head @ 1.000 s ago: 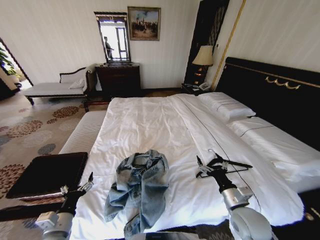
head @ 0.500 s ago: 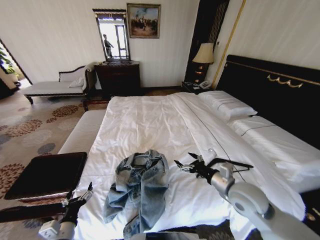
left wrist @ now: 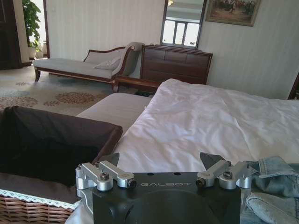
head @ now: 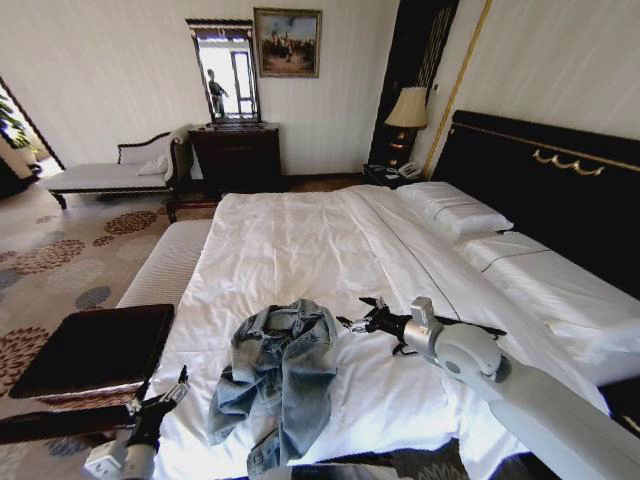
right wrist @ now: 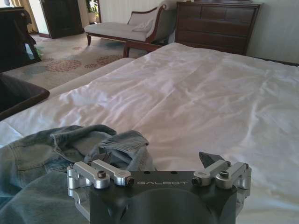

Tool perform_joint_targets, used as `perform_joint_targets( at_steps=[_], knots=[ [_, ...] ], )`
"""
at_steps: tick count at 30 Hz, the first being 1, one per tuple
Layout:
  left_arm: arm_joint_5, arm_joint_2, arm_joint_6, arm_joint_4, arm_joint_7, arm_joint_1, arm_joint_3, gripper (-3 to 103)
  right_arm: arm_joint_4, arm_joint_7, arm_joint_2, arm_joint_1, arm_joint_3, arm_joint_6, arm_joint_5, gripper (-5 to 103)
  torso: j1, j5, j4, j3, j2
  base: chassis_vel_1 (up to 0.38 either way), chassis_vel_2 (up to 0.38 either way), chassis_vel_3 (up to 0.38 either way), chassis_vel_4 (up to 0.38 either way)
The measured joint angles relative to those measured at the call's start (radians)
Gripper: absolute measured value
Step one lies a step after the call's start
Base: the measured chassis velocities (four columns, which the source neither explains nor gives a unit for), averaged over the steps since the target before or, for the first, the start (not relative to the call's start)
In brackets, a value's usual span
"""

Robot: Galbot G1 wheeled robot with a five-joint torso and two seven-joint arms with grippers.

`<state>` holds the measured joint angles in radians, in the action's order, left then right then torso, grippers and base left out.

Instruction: Pick up the clothes from the bed and hang them on the clothes hanger.

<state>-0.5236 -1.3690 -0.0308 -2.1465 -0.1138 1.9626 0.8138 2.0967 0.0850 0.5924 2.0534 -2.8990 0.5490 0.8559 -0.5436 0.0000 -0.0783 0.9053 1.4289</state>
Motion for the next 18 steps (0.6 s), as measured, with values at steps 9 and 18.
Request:
perform_joint_targets(
  at_steps=[9, 18],
  knots=[
    [-0.004, 0.039, 0.028, -0.012, -0.008, -0.010, 0.024, 96, -0.143, 0.095, -0.234, 0.064, 0.007, -0.148, 0.009, 100, 0.000, -0.0005, -0.0002, 0.000, 0.000, 0.000, 0.000, 0.000, 0.000],
    [-0.012, 0.054, 0.031, -0.035, -0.012, -0.010, 0.045, 96, -0.193, 0.081, -0.291, 0.215, 0.010, -0.135, 0.145, 100, 0.000, 0.0003, -0.0001, 0.000, 0.000, 0.000, 0.000, 0.000, 0.000]
  ],
)
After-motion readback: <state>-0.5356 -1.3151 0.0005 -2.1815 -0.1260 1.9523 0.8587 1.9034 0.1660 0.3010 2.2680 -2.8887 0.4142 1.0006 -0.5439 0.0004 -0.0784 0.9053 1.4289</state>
